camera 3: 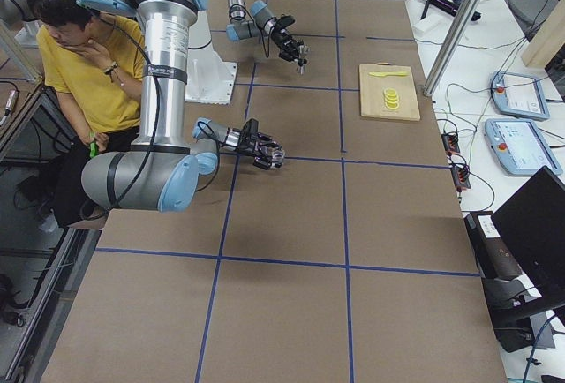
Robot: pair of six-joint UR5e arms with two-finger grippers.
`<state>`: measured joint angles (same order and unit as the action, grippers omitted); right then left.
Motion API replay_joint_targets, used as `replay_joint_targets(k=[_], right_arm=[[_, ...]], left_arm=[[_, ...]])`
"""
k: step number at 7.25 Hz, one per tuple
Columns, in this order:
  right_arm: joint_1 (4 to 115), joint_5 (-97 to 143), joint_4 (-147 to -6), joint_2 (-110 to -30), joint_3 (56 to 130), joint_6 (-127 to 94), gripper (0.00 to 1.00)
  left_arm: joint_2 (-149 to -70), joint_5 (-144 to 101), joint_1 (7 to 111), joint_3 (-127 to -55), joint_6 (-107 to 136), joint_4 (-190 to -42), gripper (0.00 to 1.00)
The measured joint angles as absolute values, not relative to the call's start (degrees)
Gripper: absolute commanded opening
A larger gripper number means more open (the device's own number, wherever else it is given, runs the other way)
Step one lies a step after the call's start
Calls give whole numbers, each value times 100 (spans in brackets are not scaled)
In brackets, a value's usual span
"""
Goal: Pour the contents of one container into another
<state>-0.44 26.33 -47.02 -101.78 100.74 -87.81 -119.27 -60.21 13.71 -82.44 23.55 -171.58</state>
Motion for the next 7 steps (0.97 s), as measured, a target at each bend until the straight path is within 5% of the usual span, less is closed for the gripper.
replay_joint_targets(k=[4, 7], right_arm=[[-32, 2653, -4689, -10163, 10043, -8750, 81], [-34, 2654, -4685, -10163, 10038, -8753, 64]], left_arm=[[-11928, -6021, 1371, -8247, 2357, -17165, 0], [-11928, -6021, 1371, -8253, 2366, -17167, 0]])
